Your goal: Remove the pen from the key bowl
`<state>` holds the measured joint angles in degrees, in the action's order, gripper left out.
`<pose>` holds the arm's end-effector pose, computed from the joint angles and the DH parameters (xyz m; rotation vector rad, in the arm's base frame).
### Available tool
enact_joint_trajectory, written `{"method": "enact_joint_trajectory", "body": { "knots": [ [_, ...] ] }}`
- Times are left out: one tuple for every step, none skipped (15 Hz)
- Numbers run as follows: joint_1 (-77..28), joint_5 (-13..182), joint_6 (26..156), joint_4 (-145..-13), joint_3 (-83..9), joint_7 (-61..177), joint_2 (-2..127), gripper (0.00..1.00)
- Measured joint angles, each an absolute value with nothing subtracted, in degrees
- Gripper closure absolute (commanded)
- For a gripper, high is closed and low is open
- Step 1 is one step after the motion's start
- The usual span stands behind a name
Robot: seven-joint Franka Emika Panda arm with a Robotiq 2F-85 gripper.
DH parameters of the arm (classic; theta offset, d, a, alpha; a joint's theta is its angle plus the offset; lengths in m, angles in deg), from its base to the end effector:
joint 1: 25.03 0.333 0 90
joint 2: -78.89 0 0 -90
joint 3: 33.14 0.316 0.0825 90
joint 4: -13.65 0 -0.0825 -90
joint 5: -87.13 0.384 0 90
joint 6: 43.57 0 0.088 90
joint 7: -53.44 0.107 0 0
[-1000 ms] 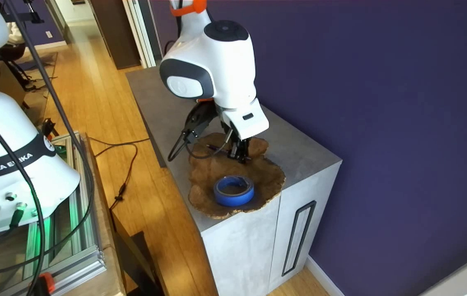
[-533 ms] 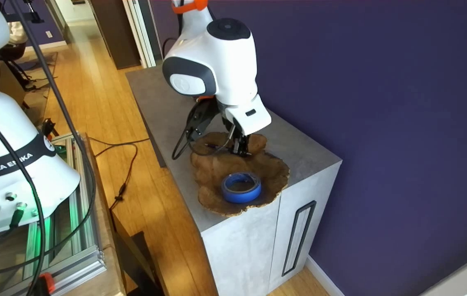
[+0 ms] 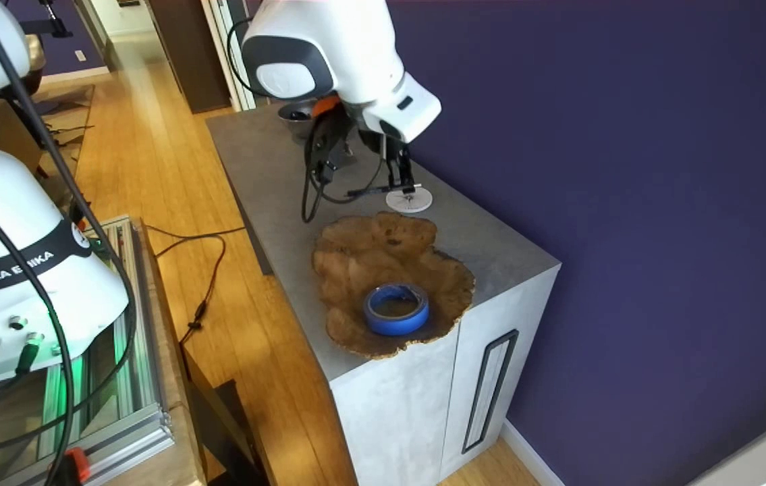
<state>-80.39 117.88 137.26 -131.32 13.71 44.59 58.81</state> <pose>0.4704 -0.1017 0.2116 -2.6881 0.8496 -0.5019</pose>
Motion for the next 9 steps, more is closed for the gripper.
{"method": "enact_joint_trajectory", "body": {
  "knots": [
    [-78.1, 117.6, 137.8, -131.6, 14.7, 44.7, 59.6, 0.97],
    [-74.4, 117.4, 137.9, -131.7, 14.5, 44.9, 60.4, 0.97],
    [-70.4, 117.1, 137.8, -131.7, 13.8, 45.1, 61.2, 0.97],
    [-66.0, 116.5, 137.4, -131.7, 12.7, 45.5, 61.9, 0.97],
    [-61.7, 115.6, 136.2, -131.7, 11.3, 46.1, 62.4, 0.97],
    [-57.6, 114.4, 134.4, -131.7, 9.6, 46.8, 62.9, 0.97],
    [-53.7, 112.5, 132.2, -131.6, 7.4, 47.8, 63.2, 0.97],
    [-49.5, 110.3, 129.6, -131.3, 4.5, 48.7, 63.4, 0.97],
    [-45.1, 107.9, 126.9, -130.7, 0.9, 49.4, 63.4, 0.97]
  ]
}}
